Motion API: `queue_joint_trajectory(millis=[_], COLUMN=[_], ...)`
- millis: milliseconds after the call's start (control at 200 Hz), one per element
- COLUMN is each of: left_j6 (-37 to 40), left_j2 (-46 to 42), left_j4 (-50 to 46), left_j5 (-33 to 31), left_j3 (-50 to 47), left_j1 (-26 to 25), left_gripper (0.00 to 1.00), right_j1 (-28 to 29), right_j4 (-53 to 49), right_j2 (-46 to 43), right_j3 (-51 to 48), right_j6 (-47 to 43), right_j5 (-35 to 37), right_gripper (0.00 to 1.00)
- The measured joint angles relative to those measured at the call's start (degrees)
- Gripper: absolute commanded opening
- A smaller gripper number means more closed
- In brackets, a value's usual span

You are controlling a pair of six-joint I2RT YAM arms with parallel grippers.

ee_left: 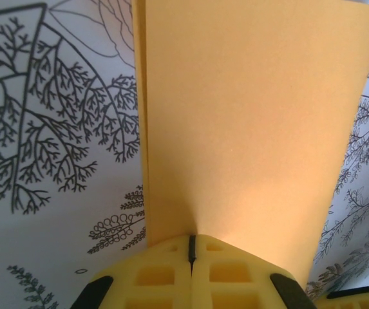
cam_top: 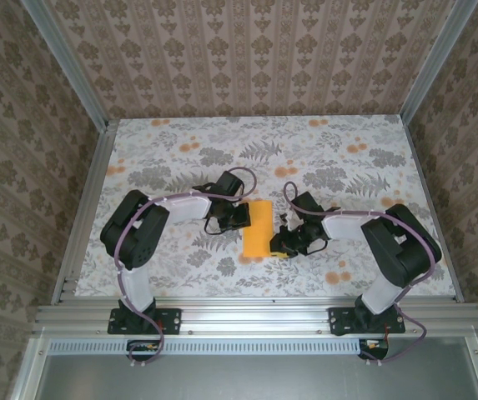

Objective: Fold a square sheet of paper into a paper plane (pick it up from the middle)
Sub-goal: Fold the square sheet of paper in half at the center of the table, then move the square sheet of paper to the center of the table.

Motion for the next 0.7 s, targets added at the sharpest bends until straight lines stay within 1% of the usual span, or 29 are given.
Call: queue_joint_trajectory(millis=[215, 430, 700], left_j6=[-0.24, -0.24, -0.24], left_j2=[0.00, 0.02, 0.07], left_j4=[0.26, 0.33, 0.13], left_j5=[0.00, 0.00, -0.02], left_j3=[-0.07, -0.04, 0.09], left_j1=[-0.04, -0.04, -0.04], left_gripper=[0.04, 0.04, 0.04], right_j1=[0.00, -0.02, 0.00], right_j4=[-0.09, 0.48, 3.10], right_j2=[-0.35, -3.82, 0.92], right_j3=[0.00, 1.07, 1.86], right_j6=[0.00, 0.87, 1.53], right_j5=[0.13, 1.14, 1.66], right_gripper=[0.18, 0.18, 0.18])
